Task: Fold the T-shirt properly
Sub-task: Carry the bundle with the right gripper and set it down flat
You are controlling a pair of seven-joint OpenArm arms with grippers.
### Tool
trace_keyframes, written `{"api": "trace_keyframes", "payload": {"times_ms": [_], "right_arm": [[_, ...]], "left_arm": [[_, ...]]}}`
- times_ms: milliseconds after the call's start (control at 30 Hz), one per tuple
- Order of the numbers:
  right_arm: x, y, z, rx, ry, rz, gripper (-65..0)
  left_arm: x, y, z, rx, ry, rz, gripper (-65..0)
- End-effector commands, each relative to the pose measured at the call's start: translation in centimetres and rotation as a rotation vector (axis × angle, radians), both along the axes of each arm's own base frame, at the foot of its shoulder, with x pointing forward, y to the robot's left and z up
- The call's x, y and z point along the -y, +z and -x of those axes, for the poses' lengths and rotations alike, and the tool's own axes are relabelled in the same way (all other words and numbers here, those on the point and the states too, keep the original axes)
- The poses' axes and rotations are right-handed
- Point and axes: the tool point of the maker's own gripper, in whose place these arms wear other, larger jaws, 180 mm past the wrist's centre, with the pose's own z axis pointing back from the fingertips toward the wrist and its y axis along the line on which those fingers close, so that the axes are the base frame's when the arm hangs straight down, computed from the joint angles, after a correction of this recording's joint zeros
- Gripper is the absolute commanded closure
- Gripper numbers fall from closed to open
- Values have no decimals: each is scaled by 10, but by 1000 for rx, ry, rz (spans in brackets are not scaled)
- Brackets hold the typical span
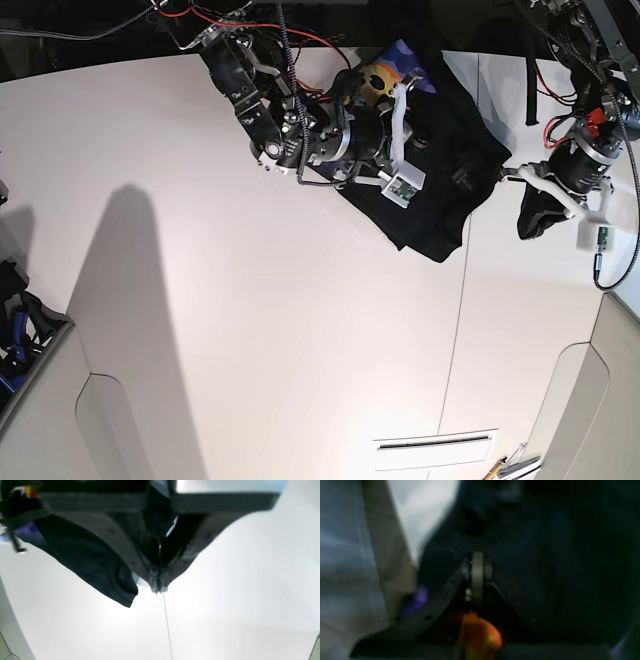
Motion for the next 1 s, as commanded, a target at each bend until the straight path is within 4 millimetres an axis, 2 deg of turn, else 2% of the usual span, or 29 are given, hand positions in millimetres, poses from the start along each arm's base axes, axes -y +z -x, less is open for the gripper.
{"api": "trace_keyframes", "payload": {"times_ms": [0,67,167,400,600,700,833,967], "right_arm": [[-1,5,-12,27,-29,-7,0],[16,-13,-21,27,-89,86,0],[57,-28,-48,46,-245,206,0],[164,-23,-89,37,-511,293,0],[252,-15,-103,22,-705,348,0],[294,-13,-104,15,-788,389,0],[334,-7,-102,-4,-879,391,0],[360,-2,-101,-12,-956,380,0]], "left_arm": [[0,12,-4,48,-3,3,0],[1,11,-2,43,-4,6,0],[1,10,-2,41,-4,6,0],[1,10,-2,41,-4,6,0],[1,12,-2,48,-4,12,0],[1,12,-2,48,-4,12,0],[1,12,-2,48,-4,12,0],[1,12,-2,48,-4,12,0]]}}
